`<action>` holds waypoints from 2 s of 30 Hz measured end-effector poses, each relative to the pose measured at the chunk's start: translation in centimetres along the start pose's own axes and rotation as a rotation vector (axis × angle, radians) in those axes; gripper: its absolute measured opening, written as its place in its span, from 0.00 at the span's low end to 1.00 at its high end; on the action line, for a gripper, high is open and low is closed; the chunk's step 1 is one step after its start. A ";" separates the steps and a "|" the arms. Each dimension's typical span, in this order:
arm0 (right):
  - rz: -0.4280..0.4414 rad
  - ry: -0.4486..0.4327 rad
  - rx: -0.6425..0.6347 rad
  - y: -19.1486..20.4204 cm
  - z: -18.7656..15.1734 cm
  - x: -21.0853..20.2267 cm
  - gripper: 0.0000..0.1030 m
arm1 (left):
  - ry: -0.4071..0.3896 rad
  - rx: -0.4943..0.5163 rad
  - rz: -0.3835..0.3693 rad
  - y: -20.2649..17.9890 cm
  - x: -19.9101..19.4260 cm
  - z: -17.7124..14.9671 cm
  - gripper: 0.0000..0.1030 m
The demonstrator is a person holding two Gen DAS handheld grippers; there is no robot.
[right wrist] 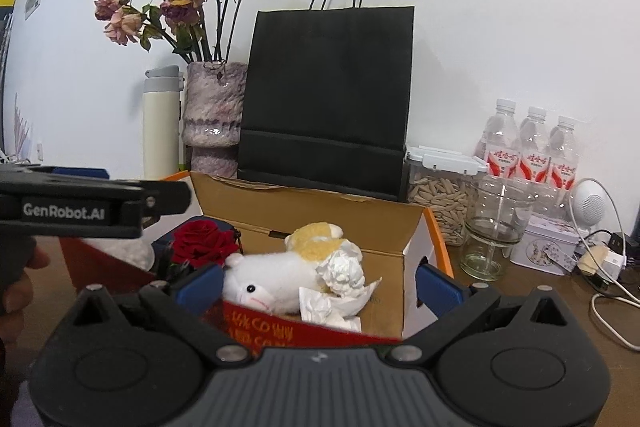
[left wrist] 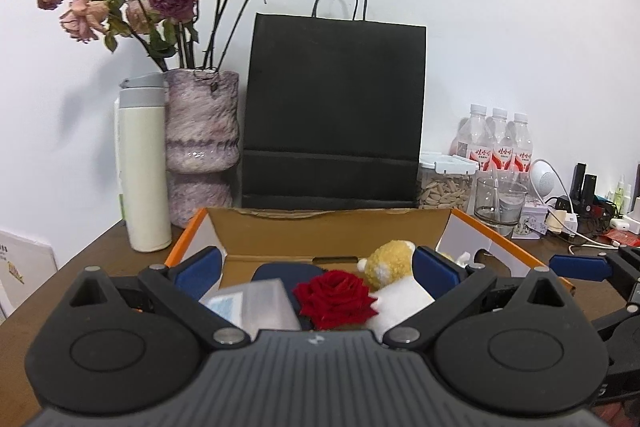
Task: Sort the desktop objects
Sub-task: 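Open both grippers to release the rose and tissue into the box, then grasp the white bottle cap on the purple cloth with the right gripper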
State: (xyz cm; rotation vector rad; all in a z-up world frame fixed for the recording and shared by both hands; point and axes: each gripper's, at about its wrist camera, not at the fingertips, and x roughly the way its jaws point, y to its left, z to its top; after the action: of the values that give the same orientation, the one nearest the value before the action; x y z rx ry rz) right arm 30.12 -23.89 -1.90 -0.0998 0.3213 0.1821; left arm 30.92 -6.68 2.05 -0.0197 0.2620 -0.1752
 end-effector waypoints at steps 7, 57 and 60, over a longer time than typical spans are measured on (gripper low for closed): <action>-0.005 0.004 -0.002 0.6 -0.9 -2.8 1.00 | 0.019 -0.006 0.024 1.0 -2.8 -0.9 1.00; 0.103 0.277 -0.036 8.7 -1.0 1.2 0.27 | 0.147 0.009 0.080 7.7 -7.0 -3.3 1.00; 0.111 0.265 -0.031 8.3 -0.9 0.8 0.27 | 0.144 0.036 0.057 6.8 -6.9 -3.3 1.00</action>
State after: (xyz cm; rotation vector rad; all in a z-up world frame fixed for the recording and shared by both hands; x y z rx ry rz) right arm 28.94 -15.78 -3.61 -0.1377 0.5885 0.2852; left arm 24.65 1.21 0.33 0.0358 0.4024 -0.1243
